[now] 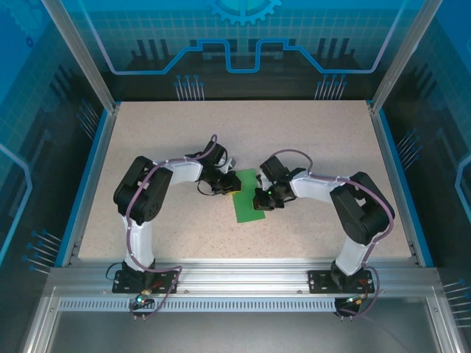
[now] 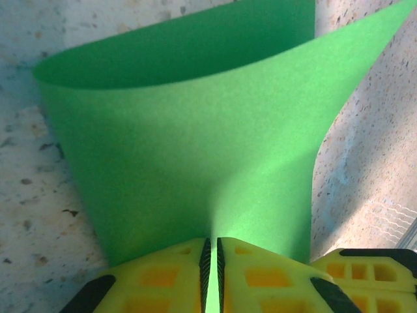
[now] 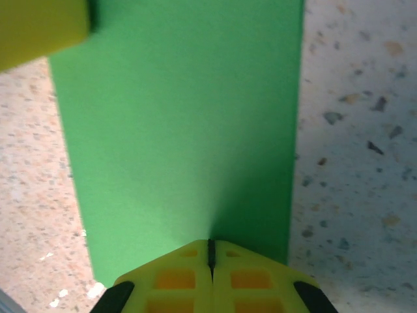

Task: Fold a paper plane with a square sheet of paper (fold left side to right side)
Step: Hold the square sheet of paper at the center of the table, then first fold the square sheet of paper in half at the center of the table.

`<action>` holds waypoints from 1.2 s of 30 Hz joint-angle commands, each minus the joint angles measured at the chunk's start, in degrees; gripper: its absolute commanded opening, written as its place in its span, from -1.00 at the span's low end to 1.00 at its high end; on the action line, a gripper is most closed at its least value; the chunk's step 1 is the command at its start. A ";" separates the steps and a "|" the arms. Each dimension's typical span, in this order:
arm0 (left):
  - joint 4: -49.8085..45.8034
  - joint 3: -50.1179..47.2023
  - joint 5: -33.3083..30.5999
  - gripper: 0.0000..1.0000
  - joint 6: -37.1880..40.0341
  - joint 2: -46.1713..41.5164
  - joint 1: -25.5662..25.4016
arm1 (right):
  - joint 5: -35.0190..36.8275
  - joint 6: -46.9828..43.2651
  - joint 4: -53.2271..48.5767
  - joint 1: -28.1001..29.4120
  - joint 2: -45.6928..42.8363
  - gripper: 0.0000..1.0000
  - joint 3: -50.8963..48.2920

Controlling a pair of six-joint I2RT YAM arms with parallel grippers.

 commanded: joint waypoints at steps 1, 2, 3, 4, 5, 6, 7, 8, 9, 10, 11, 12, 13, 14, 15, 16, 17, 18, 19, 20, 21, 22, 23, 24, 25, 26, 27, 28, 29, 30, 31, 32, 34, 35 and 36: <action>-4.56 0.74 -3.93 -0.69 0.47 1.30 -0.37 | 2.09 0.52 -4.45 0.54 1.40 -0.91 0.08; -4.80 1.17 -4.10 -0.69 0.57 1.39 -0.35 | 2.39 0.36 -5.02 0.55 1.56 -0.91 0.22; -5.10 1.64 -4.26 -0.69 0.73 1.49 -0.36 | 2.66 0.26 -5.51 0.54 1.70 -0.91 0.21; -5.48 2.30 -4.42 -0.69 0.89 1.69 -0.36 | 2.98 0.16 -5.99 0.55 1.85 -0.92 0.24; -5.85 2.78 -4.64 -0.69 1.12 1.89 -0.31 | 3.16 0.07 -6.32 0.54 1.96 -0.91 0.12; -6.08 3.35 -4.89 -0.69 1.31 2.08 -0.25 | 3.29 0.05 -6.53 0.55 2.02 -0.92 0.00; -6.33 3.92 -5.11 -0.69 1.46 2.17 -0.19 | 3.49 0.07 -6.72 0.57 2.06 -0.91 -0.18; -6.49 4.36 -5.45 -0.69 1.62 2.43 -0.10 | 3.70 0.01 -6.95 0.57 2.12 -0.92 -0.33; -6.77 4.88 -5.68 -0.69 1.73 2.60 0.00 | 3.88 -0.02 -7.13 0.54 2.23 -0.92 -0.44; -6.90 5.33 -5.98 -0.69 1.98 2.83 0.07 | 4.08 -0.02 -7.26 0.54 2.27 -0.92 -0.59; -7.24 5.88 -6.40 -0.69 2.16 3.08 0.25 | 4.18 -0.02 -7.35 0.54 2.33 -0.92 -0.63; -7.42 6.33 -6.74 -0.69 2.44 3.29 0.30 | 4.35 -0.02 -7.44 0.50 2.30 -0.92 -0.72; -7.61 6.74 -7.23 -0.69 2.72 3.53 0.50 | 4.45 -0.02 -7.44 0.54 2.24 -0.92 -0.85; -7.66 7.17 -7.71 -0.69 2.96 3.80 0.57 | 4.56 -0.10 -7.43 0.62 2.21 -0.92 -0.93; -7.70 7.49 -8.06 -0.69 3.11 4.06 0.71 | 4.63 -0.11 -7.52 0.47 2.24 -0.93 -0.99; -7.77 7.83 -8.50 -0.69 3.28 4.34 0.86 | 4.64 -0.05 -7.53 0.54 2.27 -0.93 -0.98; -7.73 8.12 -8.84 -0.69 3.48 4.69 1.18 | 4.71 -0.10 -7.61 0.53 2.22 -0.93 -0.98; -7.60 8.34 -9.04 -0.69 3.61 4.93 1.35 | 4.71 -0.19 -7.68 0.55 2.22 -0.93 -1.06; -7.43 8.51 -9.33 -0.69 3.70 5.12 1.61 | 4.79 -0.19 -7.70 0.54 2.22 -0.93 -1.06; -7.29 8.69 -9.35 -0.68 3.68 5.29 1.89 | 4.69 -0.11 -7.70 0.58 2.20 -0.93 -1.06; -7.12 8.96 -9.27 -0.68 3.67 5.50 2.20 | 4.72 -0.10 -7.61 0.55 2.15 -0.93 -1.19; -7.02 9.23 -9.35 -0.68 3.66 5.61 2.34 | 4.67 -0.02 -7.64 0.61 2.18 -0.93 -1.24; -6.96 9.62 -9.44 -0.68 3.78 5.84 2.60 | 4.72 0.07 -7.53 0.63 2.05 -0.93 -1.42; -7.05 10.15 -9.57 -0.68 3.81 6.05 2.77 | 4.64 0.15 -7.45 0.63 2.09 -0.94 -1.51; -7.36 10.78 -9.77 -0.68 3.96 6.30 2.93 | 4.63 0.22 -7.44 0.62 2.11 -0.94 -1.59; -7.51 11.39 -9.83 -0.67 3.94 6.79 3.23 | 4.63 0.33 -7.42 0.63 2.03 -0.93 -1.70; -7.52 11.87 -9.91 -0.68 4.03 7.11 3.37 | 4.61 0.46 -7.26 0.63 2.08 -0.93 -1.76; -7.68 12.50 -9.95 -0.68 3.91 7.49 3.63 | 4.63 0.58 -7.23 0.63 2.03 -0.94 -1.85; -7.82 13.08 -10.05 -0.67 3.95 7.87 3.91 | 4.63 0.68 -7.12 0.70 2.00 -0.94 -1.90; -7.94 13.71 -10.22 -0.68 4.02 8.27 4.20 | 4.55 0.73 -7.07 0.72 1.97 -0.93 -1.94; -8.19 14.28 -10.31 -0.67 4.05 8.69 4.44 | 4.55 0.84 -7.09 0.72 1.94 -0.94 -2.03; -8.28 14.95 -10.45 -0.67 4.11 9.07 4.71 | 4.60 0.93 -7.12 0.84 1.88 -0.94 -2.03; -8.55 16.03 -10.49 -0.67 4.14 9.85 5.29 | 4.48 1.10 -7.00 0.94 1.86 -0.94 -2.16; -8.71 16.74 -10.56 -0.68 4.18 10.25 5.58 | 4.50 1.29 -7.00 0.97 1.85 -0.94 -2.20; -8.96 17.25 -10.58 -0.68 4.21 10.68 5.84 | 4.46 1.43 -6.87 0.98 1.78 -0.94 -2.29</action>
